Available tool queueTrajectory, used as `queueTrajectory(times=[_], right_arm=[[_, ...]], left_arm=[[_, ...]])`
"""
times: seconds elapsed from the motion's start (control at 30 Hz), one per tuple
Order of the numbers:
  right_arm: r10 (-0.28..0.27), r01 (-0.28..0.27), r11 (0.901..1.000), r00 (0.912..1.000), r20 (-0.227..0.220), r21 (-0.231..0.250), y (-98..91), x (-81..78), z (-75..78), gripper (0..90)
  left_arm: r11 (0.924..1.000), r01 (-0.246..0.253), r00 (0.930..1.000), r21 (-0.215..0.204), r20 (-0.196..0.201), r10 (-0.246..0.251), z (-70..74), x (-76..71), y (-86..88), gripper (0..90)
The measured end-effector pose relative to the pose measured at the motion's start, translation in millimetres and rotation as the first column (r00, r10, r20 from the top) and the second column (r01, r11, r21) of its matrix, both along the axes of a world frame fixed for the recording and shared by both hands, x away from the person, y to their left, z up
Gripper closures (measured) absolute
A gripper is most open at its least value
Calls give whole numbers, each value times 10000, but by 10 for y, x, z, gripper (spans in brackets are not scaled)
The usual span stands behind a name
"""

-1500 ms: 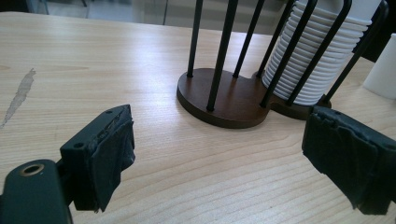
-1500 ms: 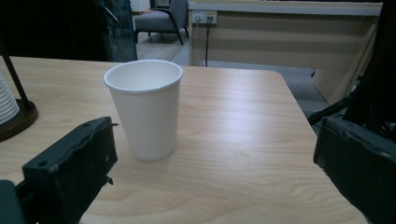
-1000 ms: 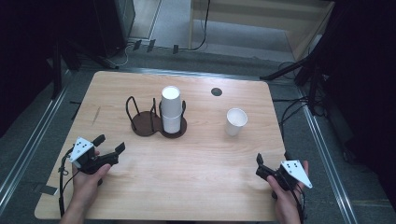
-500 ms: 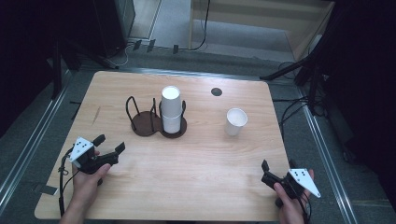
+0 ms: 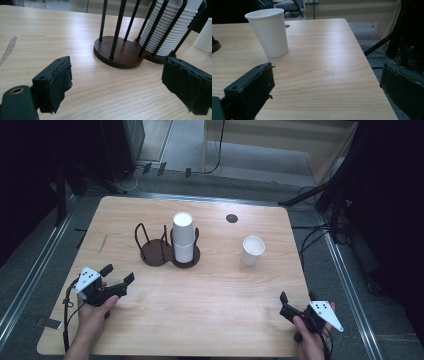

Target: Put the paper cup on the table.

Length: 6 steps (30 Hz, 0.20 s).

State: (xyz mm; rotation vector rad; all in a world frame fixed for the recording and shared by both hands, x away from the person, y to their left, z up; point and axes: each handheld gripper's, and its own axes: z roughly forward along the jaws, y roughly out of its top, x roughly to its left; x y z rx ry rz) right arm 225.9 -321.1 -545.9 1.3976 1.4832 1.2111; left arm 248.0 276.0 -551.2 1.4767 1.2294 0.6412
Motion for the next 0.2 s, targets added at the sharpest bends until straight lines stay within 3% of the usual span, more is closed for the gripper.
queueTrajectory(times=[0.2], right_arm=[[18, -18, 10000, 10000, 44, 31, -9, 2, -1, 0]], left_arm=[[10000, 10, 10000, -8, -25, -10, -1, 1, 5, 96]])
